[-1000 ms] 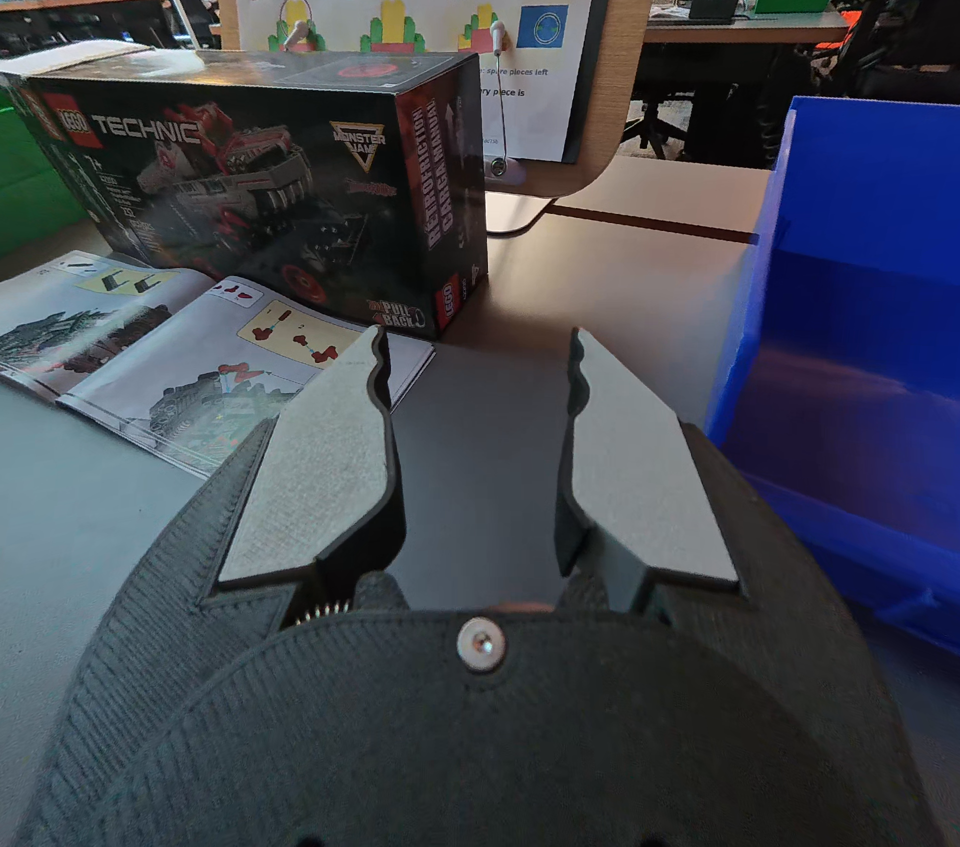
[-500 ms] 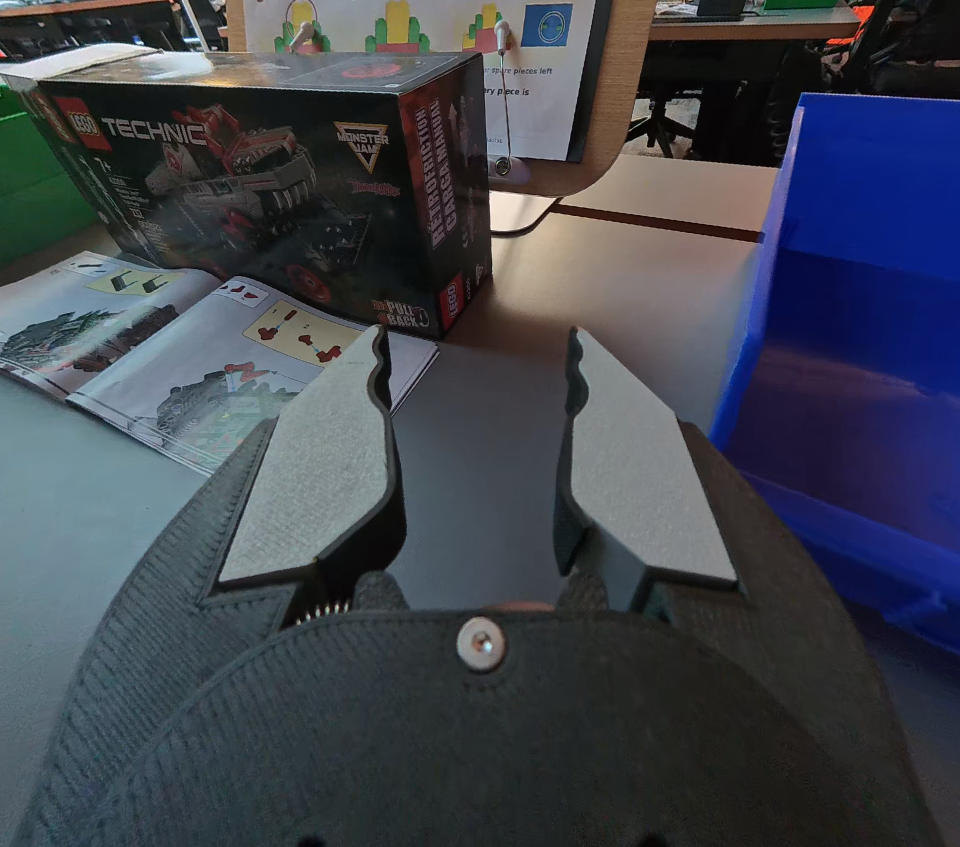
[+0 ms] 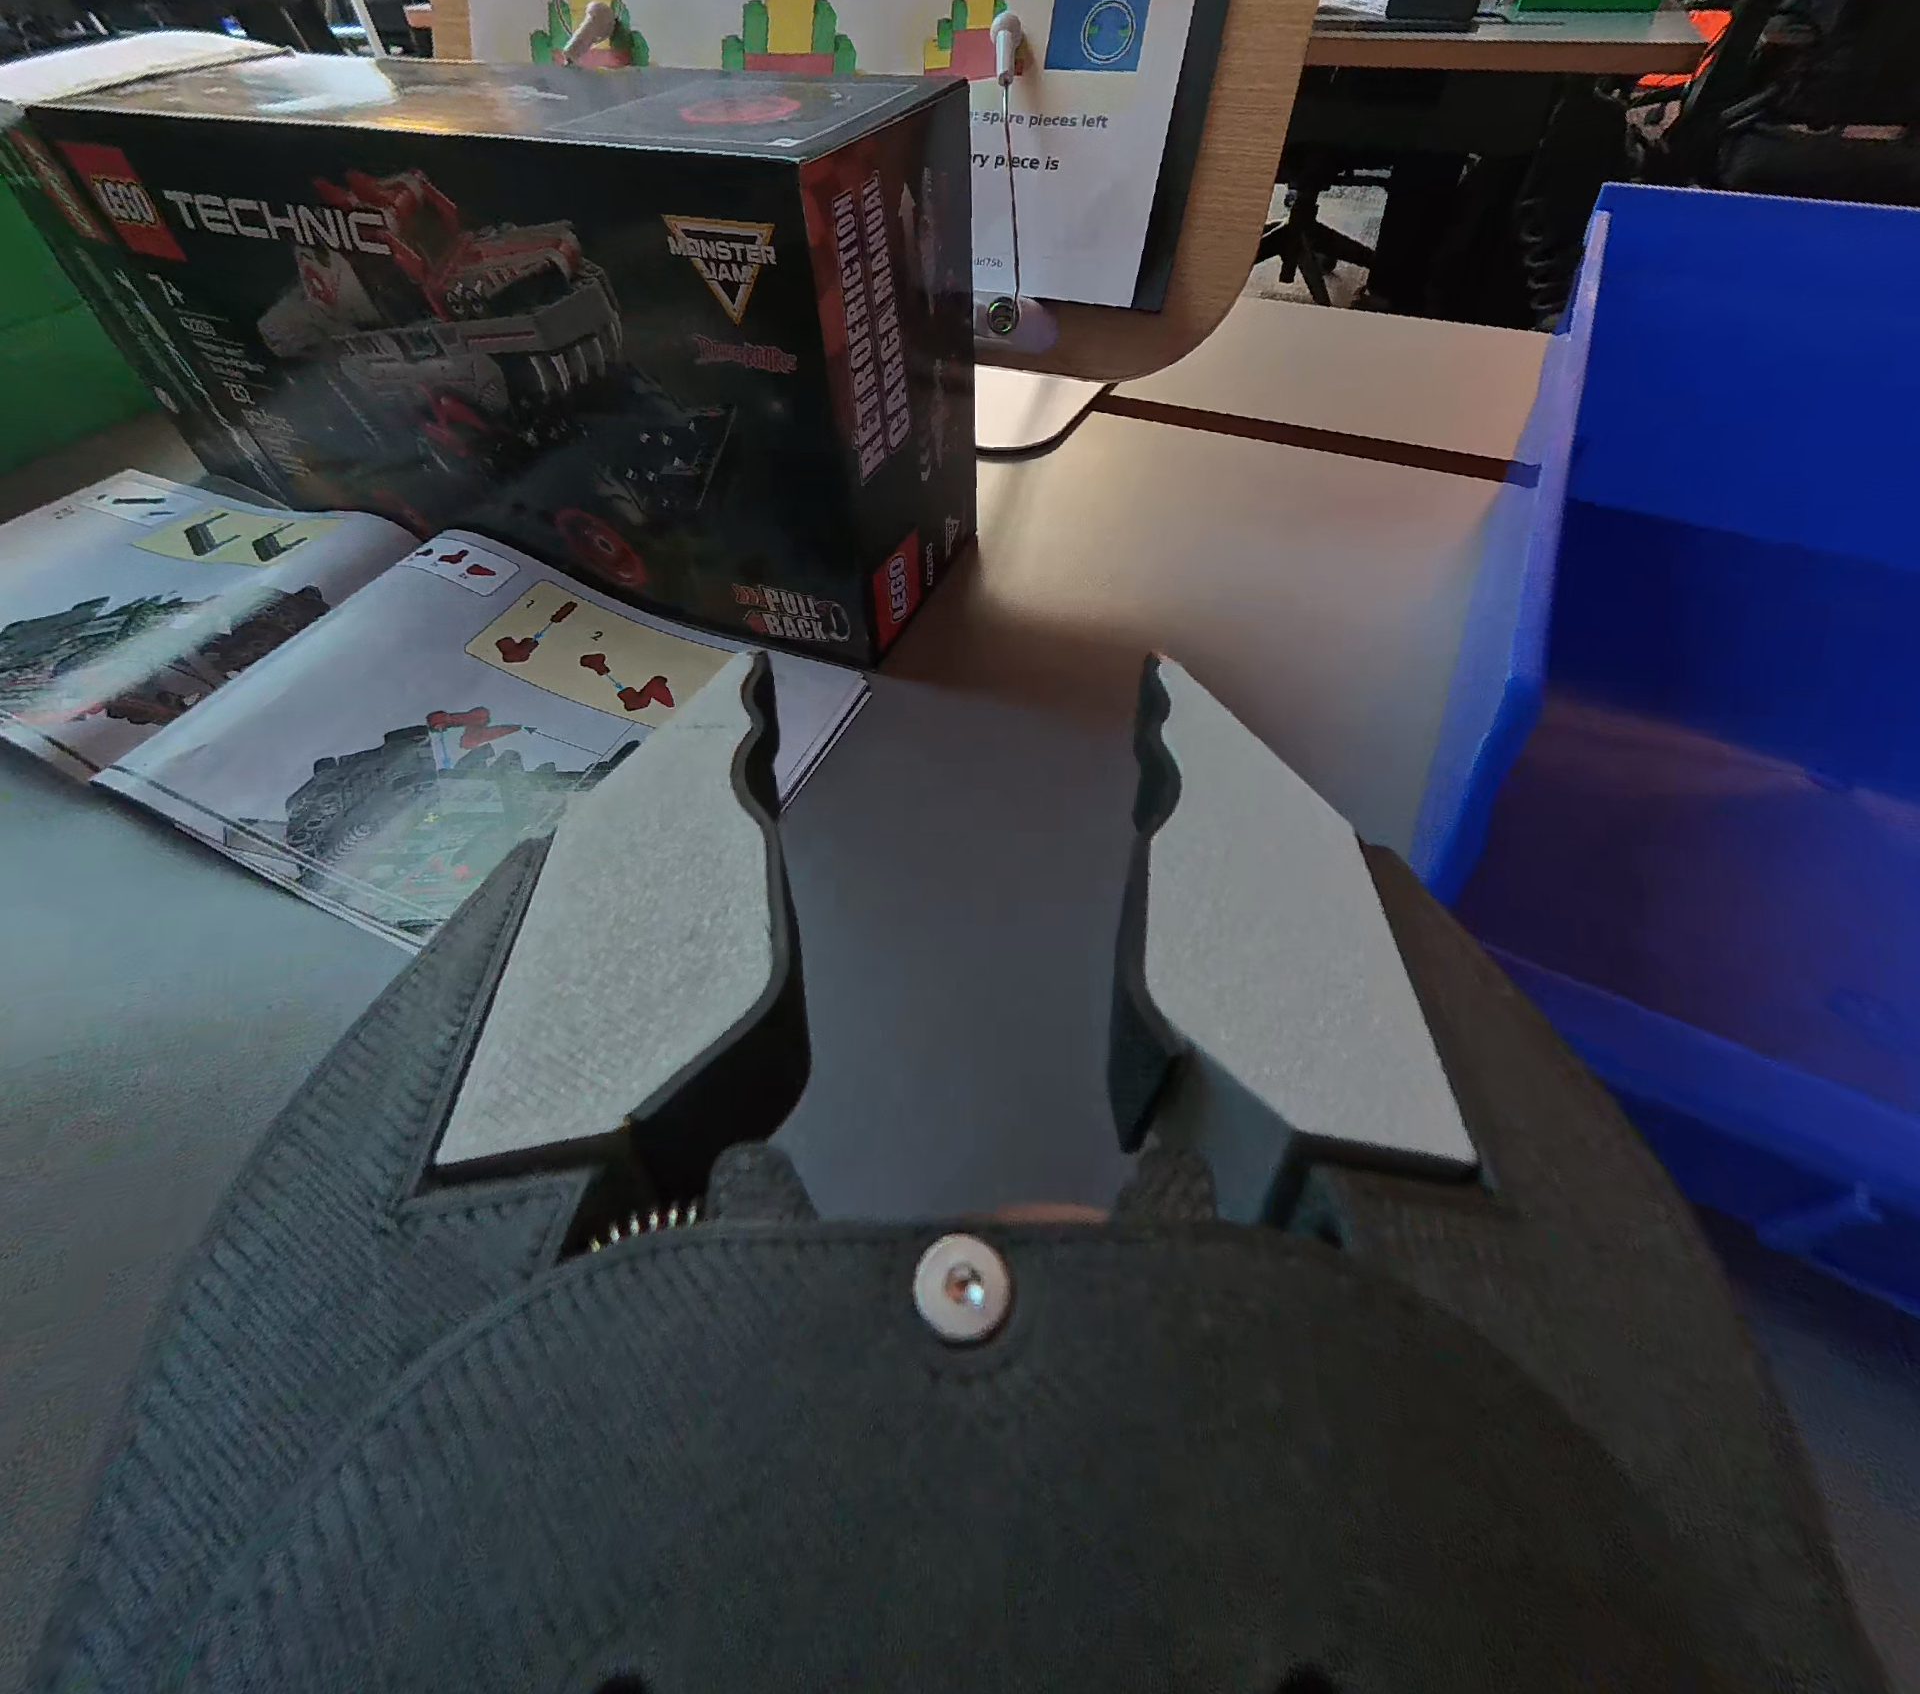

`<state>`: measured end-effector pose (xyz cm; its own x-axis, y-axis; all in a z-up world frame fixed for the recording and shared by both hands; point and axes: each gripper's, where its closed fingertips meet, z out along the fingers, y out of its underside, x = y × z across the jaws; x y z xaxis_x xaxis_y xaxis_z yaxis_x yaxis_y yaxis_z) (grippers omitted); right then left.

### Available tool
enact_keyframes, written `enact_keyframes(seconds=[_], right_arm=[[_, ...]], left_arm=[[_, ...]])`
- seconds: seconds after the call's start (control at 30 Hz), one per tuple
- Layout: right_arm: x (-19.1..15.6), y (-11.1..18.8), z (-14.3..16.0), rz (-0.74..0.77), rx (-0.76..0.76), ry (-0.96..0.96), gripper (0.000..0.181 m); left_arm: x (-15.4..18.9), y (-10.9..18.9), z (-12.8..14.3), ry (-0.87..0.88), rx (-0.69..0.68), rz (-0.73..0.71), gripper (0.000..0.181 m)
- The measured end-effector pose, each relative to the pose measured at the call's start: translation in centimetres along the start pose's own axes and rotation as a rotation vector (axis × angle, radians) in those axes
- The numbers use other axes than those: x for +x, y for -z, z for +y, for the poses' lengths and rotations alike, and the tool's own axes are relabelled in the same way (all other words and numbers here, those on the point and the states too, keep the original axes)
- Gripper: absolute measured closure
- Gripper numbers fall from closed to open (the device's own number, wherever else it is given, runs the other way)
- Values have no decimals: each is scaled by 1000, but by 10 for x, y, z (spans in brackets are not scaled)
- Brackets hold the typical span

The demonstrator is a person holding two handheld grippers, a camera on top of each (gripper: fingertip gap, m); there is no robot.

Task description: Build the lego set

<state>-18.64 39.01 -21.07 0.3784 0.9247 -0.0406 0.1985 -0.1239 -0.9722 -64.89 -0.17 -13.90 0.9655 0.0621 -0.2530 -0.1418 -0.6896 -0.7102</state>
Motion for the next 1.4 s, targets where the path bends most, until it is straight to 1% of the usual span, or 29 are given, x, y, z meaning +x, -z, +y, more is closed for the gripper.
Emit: enact_keyframes(seconds=[0.07,0.1,0.17,0.2,0.27,0.33,0.4,0.43,0.5,0.53,0.57,0.6,0.63,0.67,0.7,0.73,0.77,0.8,0.87,0.97,1.0,1.07,1.1,1.13,1.17,1.27,1.33,1.37,1.4], right_arm=[[2,0,0,9,-2,-4,114],[2,0,1,10,-8,-8,114],[3,-2,3,9,-24,-16,113],[3,-3,4,9,-29,-19,113],[4,-2,3,13,-21,-20,113],[5,0,1,25,-5,-11,113],[6,0,1,32,-4,-4,114],[5,0,1,30,-8,-2,114],[5,0,1,30,-9,4,114],[4,0,1,30,-10,4,114],[4,0,1,29,-9,3,114],[5,0,1,29,-7,1,114],[5,0,0,28,-3,-2,115],[5,1,0,27,0,-6,115],[5,1,0,24,5,-10,114],[5,2,-1,22,9,-13,114],[5,2,-1,19,11,-15,114],[5,2,-1,16,12,-16,115],[4,2,-1,12,10,-17,115],[4,2,-1,9,13,-15,115],[3,2,-2,8,15,-14,115],[3,3,-2,8,18,-13,115],[3,3,-2,9,20,-13,116],[3,3,-2,9,23,-14,116],[3,3,-3,9,25,-14,116],[3,4,-4,0,34,-21,116],[1,5,-4,-14,39,-24,116],[0,4,-4,-23,38,-24,116],[-2,4,-4,-33,35,-22,116]], left_arm=[[-3,-3,5,16,-18,8,157],[1,-7,11,-2,-50,41,155],[14,-18,29,-81,-157,136,128],[13,-23,39,-112,-217,145,119],[8,-29,55,-179,-316,169,117],[-1,-39,48,-233,-300,170,125],[6,-55,39,-277,-290,243,126],[10,-65,40,-282,-325,279,123],[24,-81,53,-271,-472,399,117],[34,-86,57,-260,-524,471,139],[51,-86,56,-245,-542,578,157],[66,-84,46,-231,-509,676,166],[69,-84,28,-190,-439,703,168],[58,-87,9,-134,-366,646,169],[40,-90,-7,-91,-310,556,164],[19,-92,-16,-66,-269,462,157],[3,-90,-19,-51,-247,390,154],[-8,-88,-18,-29,-247,349,151],[-27,-86,-4,-1,-311,253,141],[-42,-91,34,-117,-480,118,125],[-45,-96,41,-154,-513,78,124],[-40,-107,56,-190,-584,79,119],[-39,-111,67,-193,-645,83,119],[-35,-114,77,-194,-708,110,129],[-31,-117,80,-189,-724,140,150],[-22,-114,68,-193,-655,174,157],[-6,-101,56,-181,-594,231,161],[0,-95,54,-172,-582,240,163],[1,-90,53,-171,-582,223,159]])
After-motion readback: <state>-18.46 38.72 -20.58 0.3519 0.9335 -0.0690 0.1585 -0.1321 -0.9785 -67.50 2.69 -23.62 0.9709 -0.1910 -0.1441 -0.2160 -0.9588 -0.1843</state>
